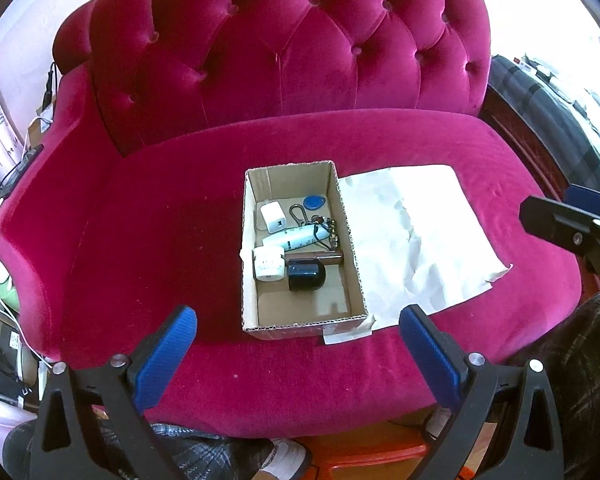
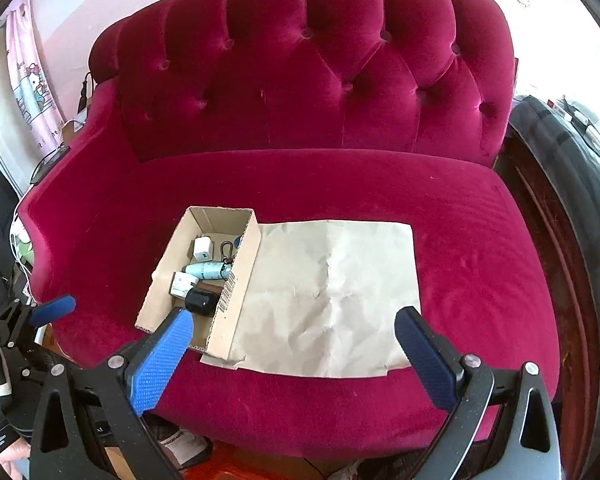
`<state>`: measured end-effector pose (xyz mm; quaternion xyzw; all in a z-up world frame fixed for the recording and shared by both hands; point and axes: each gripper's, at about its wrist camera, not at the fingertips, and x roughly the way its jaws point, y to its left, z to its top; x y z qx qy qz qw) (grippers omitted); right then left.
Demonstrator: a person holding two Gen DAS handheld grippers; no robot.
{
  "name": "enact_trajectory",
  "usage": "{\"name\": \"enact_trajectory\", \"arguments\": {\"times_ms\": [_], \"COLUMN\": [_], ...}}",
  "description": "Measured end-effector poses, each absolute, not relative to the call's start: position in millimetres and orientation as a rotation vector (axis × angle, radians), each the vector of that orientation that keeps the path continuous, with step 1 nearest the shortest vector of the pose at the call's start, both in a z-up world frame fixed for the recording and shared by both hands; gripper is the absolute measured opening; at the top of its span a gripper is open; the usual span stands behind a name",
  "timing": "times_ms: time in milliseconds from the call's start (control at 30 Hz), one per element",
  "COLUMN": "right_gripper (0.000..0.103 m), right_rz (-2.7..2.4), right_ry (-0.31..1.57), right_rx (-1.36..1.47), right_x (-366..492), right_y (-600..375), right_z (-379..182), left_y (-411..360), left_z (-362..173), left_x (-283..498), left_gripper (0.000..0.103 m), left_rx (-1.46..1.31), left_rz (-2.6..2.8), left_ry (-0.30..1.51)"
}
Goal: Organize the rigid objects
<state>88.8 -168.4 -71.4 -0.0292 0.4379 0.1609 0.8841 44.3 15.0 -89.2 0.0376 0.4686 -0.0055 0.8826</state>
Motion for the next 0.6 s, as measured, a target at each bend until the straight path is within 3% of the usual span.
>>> {"name": "enact_trajectory", "arguments": {"times_ms": [600], "right_gripper": [0.103], "right_rz": [0.331], "right_ry": [0.909], "right_rx": [-0.056], "right_x": [61.2], "right_y": [-171.6], "right_z": [-60.7], "left_y": [3.5], "left_z": [-69.7], "left_x": [27.0], "left_gripper": [0.103], "left_rx": [0.083], "left_rz": [-0.028], "left_ry": [0.937]}}
